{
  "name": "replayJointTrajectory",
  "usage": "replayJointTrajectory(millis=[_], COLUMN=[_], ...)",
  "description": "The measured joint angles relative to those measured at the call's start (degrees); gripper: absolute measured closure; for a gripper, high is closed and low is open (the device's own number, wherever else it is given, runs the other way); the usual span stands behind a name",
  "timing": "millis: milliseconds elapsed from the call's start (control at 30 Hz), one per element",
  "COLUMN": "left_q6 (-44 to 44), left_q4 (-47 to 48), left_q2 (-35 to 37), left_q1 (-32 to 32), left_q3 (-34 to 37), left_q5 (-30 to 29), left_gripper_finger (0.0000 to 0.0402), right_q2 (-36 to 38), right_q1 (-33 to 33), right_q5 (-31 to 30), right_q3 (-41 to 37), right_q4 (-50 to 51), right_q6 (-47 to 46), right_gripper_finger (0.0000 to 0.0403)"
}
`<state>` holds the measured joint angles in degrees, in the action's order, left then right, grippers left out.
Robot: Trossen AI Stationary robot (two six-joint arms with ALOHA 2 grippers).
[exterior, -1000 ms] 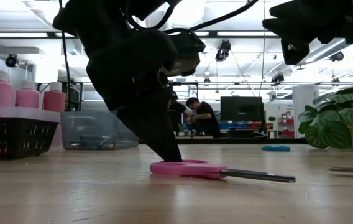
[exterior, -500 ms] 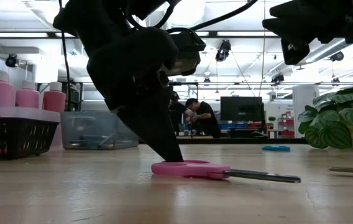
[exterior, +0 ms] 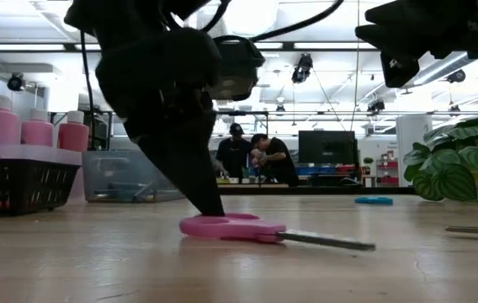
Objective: Pick & Place Paint Supplies
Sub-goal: Put the pink scissors into the black basket
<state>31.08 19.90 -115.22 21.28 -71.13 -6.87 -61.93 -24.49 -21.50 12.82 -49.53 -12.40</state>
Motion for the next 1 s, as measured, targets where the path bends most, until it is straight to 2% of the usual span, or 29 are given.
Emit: replayJointTrajectory(millis=[400,700,1000], left_q6=[6.2,18.7,29.6], left_q4=[10.5,27.6,42.4], left_q2=[8.3,17.0,23.7], left_q1=[0.0,0.9,5.3], left_q3=[0.2,0.2,0.2], left_q5=[-6.0,-12.6,-16.8], left_gripper_finger=[0.0398,0.0398,0.0398], right_q2=[0.0,0.0,0.0], right_q1=[0.0,0.0,0.0], right_q5=[0.0,0.0,0.0], right_q3=[0.0,0.0,0.0], right_q4=[0.0,0.0,0.0], right_q6=[0.0,0.0,0.0], right_gripper_finger=[0.0294,0.0294,0.0294])
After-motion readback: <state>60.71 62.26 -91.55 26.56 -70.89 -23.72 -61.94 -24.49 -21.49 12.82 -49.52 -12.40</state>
